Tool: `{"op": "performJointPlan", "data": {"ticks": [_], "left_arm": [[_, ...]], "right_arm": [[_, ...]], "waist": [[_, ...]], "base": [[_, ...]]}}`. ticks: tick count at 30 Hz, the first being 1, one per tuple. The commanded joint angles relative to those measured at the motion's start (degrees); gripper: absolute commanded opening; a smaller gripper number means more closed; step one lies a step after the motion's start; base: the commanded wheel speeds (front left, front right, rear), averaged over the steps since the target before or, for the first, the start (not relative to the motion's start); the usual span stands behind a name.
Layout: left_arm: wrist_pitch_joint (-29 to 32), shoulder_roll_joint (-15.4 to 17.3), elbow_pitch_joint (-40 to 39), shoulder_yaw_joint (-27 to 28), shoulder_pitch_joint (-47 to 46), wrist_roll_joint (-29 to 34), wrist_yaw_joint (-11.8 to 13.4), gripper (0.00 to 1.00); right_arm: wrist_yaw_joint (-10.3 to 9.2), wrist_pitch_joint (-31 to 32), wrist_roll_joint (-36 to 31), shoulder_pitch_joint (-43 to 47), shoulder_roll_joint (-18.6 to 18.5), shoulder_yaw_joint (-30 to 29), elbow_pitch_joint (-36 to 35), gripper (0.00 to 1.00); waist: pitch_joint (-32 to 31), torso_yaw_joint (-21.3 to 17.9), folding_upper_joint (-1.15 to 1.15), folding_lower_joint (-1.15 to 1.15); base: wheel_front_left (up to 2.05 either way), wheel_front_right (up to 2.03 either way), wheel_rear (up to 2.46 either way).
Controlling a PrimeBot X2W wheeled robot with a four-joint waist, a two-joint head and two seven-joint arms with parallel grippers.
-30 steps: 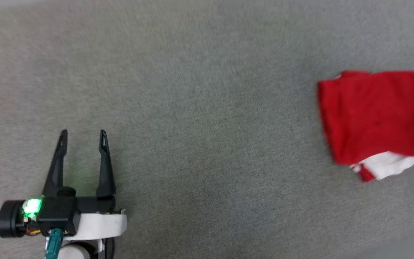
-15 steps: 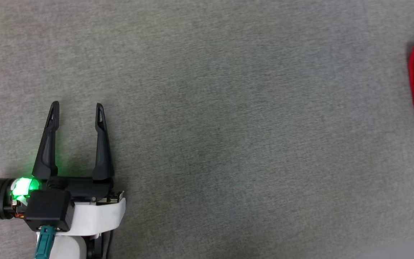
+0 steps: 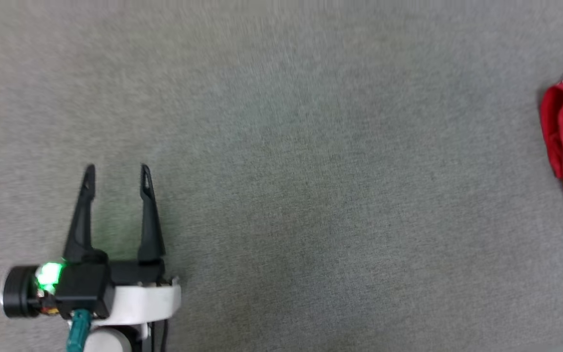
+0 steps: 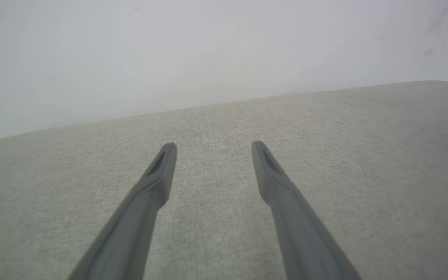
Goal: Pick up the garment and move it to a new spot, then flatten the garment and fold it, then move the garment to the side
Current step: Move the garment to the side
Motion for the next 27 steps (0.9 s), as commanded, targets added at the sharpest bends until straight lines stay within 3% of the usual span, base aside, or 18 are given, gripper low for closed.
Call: {"op": "performJointPlan", "data": {"ticks": [1, 8, 15, 20, 27], "left_arm": [[-0.1, -0.5, 0.4, -0.1, 1.6, -0.4, 0.5, 1.0], [-0.1, -1.8, 1.7, 0.1, 6.1, -1.5, 0.8, 1.0], [-0.1, -2.3, 3.0, 0.2, 8.7, -1.8, 0.6, 1.0], [-0.1, -2.9, 4.4, 0.3, 10.1, -2.3, 0.2, 1.0], [-0.1, -3.7, 6.9, 0.1, 11.5, -2.9, -0.5, 1.0]], "right_arm": [[-0.08, -2.0, -2.4, 1.1, -1.1, -0.1, -0.9, 1.0], [-0.08, -20.0, -12.1, 2.3, 2.9, -7.0, -4.8, 1.0], [-0.08, -37.6, -23.7, 3.9, 14.6, -17.0, -9.4, 1.0], [-0.08, -41.3, -29.3, 9.5, 24.7, -20.4, -17.5, 1.0], [-0.08, -41.8, -30.1, 20.5, 36.4, -20.4, -26.9, 1.0]], "waist": [[-5.3, 1.9, 0.0, -0.01], [-13.0, 3.8, 0.0, -0.01], [-17.7, 5.8, 0.0, -0.01], [-20.5, 7.4, 0.0, -0.01], [-23.5, 9.9, 0.0, -0.01]], "base": [[0.0, 0.0, 0.0], [0.0, 0.0, 0.0], [0.0, 0.0, 0.0], [0.0, 0.0, 0.0], [0.0, 0.0, 0.0]]}}
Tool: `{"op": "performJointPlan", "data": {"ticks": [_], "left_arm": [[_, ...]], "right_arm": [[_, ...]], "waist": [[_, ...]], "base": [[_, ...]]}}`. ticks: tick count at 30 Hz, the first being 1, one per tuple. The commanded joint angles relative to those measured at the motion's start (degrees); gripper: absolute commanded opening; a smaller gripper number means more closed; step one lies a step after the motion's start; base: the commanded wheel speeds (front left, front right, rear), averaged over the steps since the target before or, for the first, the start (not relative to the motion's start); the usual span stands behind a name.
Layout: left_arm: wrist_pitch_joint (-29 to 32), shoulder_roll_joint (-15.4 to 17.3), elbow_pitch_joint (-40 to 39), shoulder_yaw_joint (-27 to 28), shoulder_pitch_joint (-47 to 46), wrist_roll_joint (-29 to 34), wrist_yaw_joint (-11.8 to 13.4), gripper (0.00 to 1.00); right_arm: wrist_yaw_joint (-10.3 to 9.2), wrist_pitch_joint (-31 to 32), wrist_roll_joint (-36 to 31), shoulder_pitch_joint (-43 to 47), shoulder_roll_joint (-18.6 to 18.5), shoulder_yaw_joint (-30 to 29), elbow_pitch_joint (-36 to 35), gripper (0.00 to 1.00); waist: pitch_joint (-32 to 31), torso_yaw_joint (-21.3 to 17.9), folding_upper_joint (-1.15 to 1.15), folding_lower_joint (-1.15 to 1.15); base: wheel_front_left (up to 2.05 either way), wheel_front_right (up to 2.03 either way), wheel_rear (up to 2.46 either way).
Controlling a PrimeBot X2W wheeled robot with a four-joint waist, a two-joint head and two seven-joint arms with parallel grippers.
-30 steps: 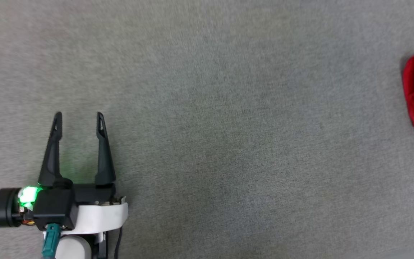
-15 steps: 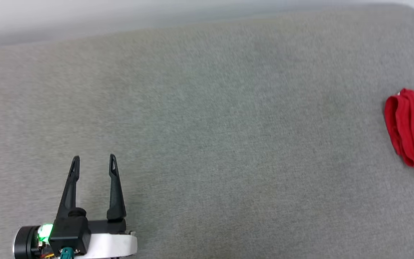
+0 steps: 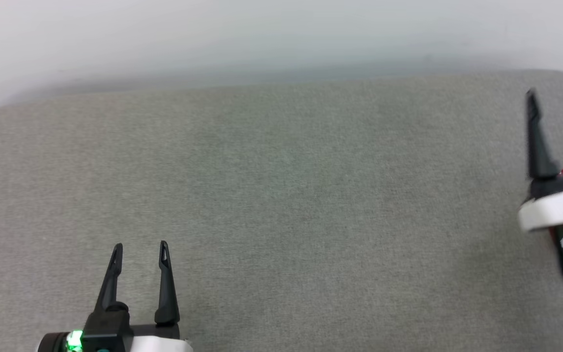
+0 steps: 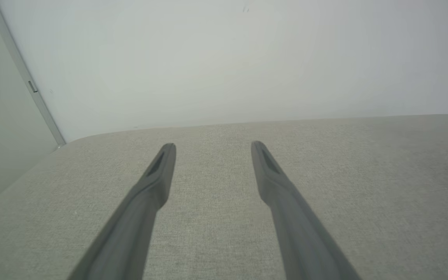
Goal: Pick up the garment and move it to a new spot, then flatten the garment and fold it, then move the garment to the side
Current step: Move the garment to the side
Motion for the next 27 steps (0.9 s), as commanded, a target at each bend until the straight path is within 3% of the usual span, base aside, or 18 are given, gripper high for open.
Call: {"op": "performJointPlan", "data": {"ticks": [1, 13, 27], "left_arm": [[-0.1, -0.4, 0.6, 0.0, 0.8, 0.0, -0.2, 1.0], [-0.1, -1.0, 3.7, -0.6, 3.1, -0.3, -1.3, 1.0], [-0.1, -1.4, 5.8, -1.5, 6.0, -0.3, -2.7, 1.0]], "right_arm": [[-0.07, -0.1, 0.7, 3.3, 2.0, 0.0, -1.8, 1.0], [-0.07, -0.1, 2.4, 20.8, 11.5, 1.0, -6.9, 1.0], [-0.07, -0.1, 3.6, 34.5, 14.1, -0.9, -12.6, 1.0]], "waist": [[-1.5, 1.4, 0.0, 0.01], [-6.4, 3.2, 0.0, 0.01], [-10.1, 4.7, 0.0, 0.01]], "base": [[0.0, 0.0, 0.0], [0.0, 0.0, 0.0], [0.0, 0.0, 0.0]]}}
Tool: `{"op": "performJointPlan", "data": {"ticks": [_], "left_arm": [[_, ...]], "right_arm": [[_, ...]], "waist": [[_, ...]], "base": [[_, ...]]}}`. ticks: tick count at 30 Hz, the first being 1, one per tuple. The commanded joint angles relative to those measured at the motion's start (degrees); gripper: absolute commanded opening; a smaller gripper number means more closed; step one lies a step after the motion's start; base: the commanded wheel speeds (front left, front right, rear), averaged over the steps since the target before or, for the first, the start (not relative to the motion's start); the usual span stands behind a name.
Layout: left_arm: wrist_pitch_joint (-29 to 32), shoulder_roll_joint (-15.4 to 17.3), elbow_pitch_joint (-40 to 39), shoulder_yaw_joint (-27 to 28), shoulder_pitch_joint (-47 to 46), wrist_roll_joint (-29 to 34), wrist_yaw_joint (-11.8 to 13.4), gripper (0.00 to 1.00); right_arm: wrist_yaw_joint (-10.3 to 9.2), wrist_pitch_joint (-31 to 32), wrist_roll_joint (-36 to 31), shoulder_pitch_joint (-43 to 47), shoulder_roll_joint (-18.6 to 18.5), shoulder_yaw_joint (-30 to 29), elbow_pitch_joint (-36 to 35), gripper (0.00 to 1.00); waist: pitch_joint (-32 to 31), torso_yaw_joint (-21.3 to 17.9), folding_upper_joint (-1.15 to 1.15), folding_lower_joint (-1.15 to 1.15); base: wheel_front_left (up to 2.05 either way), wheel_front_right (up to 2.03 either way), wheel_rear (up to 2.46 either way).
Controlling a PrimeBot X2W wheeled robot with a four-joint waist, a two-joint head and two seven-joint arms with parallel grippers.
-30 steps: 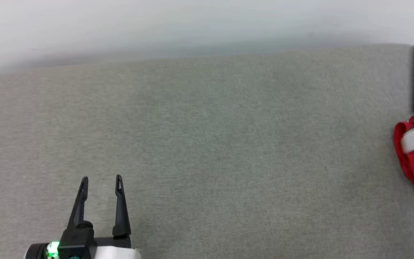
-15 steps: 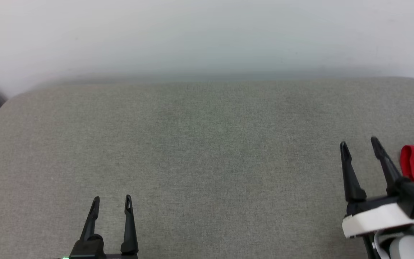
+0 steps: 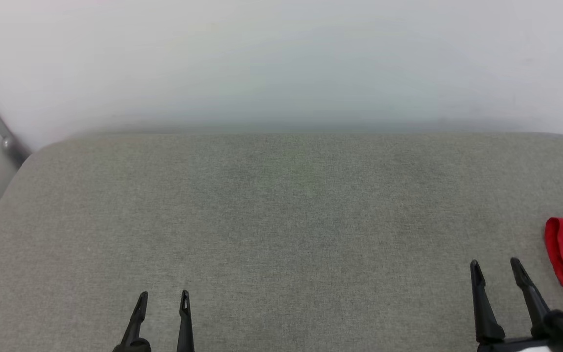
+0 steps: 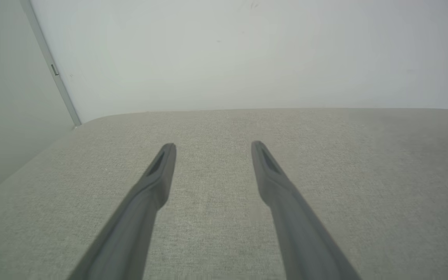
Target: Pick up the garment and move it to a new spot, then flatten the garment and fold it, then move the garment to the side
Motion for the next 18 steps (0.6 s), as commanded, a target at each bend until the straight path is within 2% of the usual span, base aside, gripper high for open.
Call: {"op": "performJointPlan", "data": {"ticks": [1, 15, 16, 18], "left_arm": [[-0.1, -0.1, 0.2, -0.1, 0.8, -0.1, -0.2, 1.0], [-0.1, -0.2, 1.0, 0.4, 1.8, -0.6, -1.7, 1.0], [0.0, -0.1, 1.3, 0.4, 1.5, -0.5, -1.7, 0.0], [0.0, -0.1, 2.1, 0.3, 1.7, -0.7, -1.7, 0.0]], "right_arm": [[-0.07, -0.1, 1.5, 2.0, 0.4, -0.3, -0.7, 1.0], [-0.07, -0.1, 3.9, 5.1, 0.4, -0.3, -1.2, 1.0], [0.0, 0.0, 3.7, 4.6, 0.1, -0.2, -1.1, 0.0], [0.01, 0.0, 3.9, 4.6, 0.1, 0.0, -0.1, 0.0]], "waist": [[-0.6, 0.4, 0.0, 0.01], [-1.4, 0.2, 0.0, 0.01], [-1.4, 0.2, 0.0, 0.01], [-1.4, 0.2, 0.0, 0.01]], "base": [[0.0, 0.0, 0.0], [0.0, 0.0, 0.0], [0.0, 0.0, 0.0], [0.0, 0.0, 0.0]]}}
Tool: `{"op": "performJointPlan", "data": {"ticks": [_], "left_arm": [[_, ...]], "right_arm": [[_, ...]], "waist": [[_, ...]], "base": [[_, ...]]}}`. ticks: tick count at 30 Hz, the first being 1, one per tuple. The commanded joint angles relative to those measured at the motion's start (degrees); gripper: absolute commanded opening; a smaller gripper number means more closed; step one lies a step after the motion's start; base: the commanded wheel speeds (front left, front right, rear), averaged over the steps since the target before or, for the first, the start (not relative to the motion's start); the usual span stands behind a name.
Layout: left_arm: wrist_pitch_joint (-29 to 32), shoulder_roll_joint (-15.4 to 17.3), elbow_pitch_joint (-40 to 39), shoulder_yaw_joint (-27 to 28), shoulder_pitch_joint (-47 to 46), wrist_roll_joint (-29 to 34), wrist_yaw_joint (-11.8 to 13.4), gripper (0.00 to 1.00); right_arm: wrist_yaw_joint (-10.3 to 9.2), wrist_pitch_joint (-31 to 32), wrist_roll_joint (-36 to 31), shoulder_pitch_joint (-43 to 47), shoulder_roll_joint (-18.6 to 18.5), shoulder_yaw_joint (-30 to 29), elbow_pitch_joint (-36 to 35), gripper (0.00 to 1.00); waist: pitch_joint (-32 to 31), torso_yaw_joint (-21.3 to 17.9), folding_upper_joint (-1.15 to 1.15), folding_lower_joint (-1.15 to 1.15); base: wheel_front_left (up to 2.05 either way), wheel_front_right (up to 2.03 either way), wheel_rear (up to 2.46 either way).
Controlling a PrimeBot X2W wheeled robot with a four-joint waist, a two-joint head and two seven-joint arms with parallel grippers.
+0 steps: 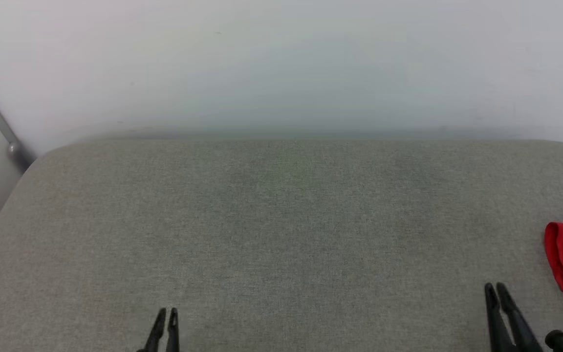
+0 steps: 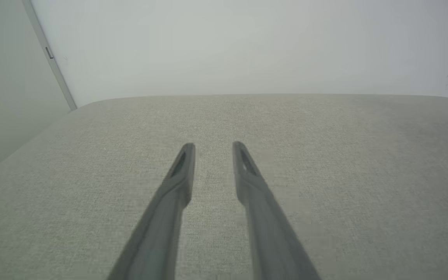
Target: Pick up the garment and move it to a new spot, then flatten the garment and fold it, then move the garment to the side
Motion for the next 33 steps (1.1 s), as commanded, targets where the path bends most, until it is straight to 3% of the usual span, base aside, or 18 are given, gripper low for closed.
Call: {"op": "performJointPlan", "data": {"ticks": [1, 33], "left_arm": [[0.1, 0.0, 0.5, 0.0, 0.1, -0.1, 0.0, 0.0], [6.4, 1.6, 4.9, 2.2, -7.8, -35.8, -4.2, 0.0]], "right_arm": [[0.0, 0.0, 0.1, 0.0, 0.0, 0.1, 0.4, 0.0], [-0.02, 6.8, 33.6, -7.4, -1.4, 0.6, 5.4, 0.0]], "waist": [[0.0, 0.0, 0.0, 0.0], [0.9, -0.4, 0.0, 0.0]], "base": [[0.0, 0.0, 0.0], [0.0, 0.0, 0.0]]}}
